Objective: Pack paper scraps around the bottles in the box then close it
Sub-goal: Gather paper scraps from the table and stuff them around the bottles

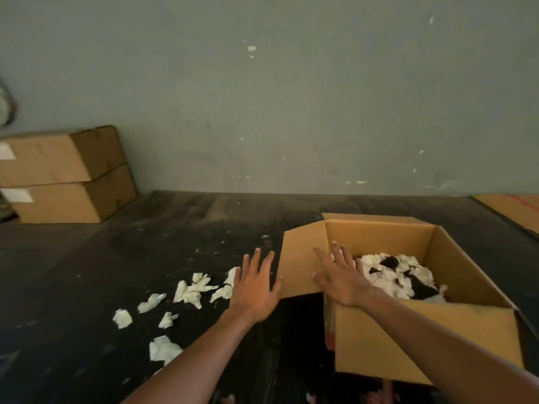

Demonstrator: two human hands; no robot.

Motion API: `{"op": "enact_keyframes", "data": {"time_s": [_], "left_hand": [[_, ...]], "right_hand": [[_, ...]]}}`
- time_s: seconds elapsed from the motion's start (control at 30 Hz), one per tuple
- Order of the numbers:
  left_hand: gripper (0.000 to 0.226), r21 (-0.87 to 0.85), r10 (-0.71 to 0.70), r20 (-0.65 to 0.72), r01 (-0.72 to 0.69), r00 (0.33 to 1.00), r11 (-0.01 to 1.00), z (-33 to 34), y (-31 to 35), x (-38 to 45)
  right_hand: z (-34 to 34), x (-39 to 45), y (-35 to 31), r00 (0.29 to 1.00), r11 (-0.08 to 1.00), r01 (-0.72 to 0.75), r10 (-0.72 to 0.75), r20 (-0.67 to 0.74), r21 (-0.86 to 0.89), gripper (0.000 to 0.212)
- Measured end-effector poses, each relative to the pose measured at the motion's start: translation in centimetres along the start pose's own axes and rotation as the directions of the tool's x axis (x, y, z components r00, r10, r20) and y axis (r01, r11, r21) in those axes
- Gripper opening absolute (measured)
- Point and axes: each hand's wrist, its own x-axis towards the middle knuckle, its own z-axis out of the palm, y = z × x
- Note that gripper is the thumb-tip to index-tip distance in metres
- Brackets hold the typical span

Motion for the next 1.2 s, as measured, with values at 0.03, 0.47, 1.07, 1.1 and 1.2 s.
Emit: {"op": "enact_keyframes", "data": {"time_s": [0.03, 0.47, 1.07, 1.1, 1.2], "left_hand": [[0.064, -0.007, -0.032, 0.016, 0.032, 0.999, 0.999, -0.1, -2.0, -2.0], [0.098, 0.104, -0.487, 0.34, 0.483, 0.804, 0.869, 4.8, -21.2, -23.4], [0.129, 0.174, -0.547, 0.152, 0.523, 0.823, 0.835, 6.1, -30.3, -11.6], [0.13, 0.168, -0.556, 0.15, 0.533, 0.817, 0.829, 6.0, -31.1, -10.3], [0.132, 0.161, -0.564, 0.129, 0.544, 0.816, 0.824, 5.7, -33.2, -6.7]], "right_hand": [[1.3, -0.9, -2.2, 0.999, 1.0, 0.026, -0.026, -0.02, -0.002, 0.067], [21.0, -12.4, -16.0, 0.889, 0.996, 0.073, -0.084, 0.45, 0.042, 0.093], [25.4, 4.7, -20.2, 0.966, 0.994, 0.002, 0.025, 0.256, -0.107, 0.079], [25.5, 6.2, -20.6, 0.966, 0.994, 0.006, 0.022, 0.257, -0.108, 0.076], [26.0, 10.3, -22.3, 0.957, 0.993, 0.072, -0.044, 0.287, -0.089, 0.068]]}}
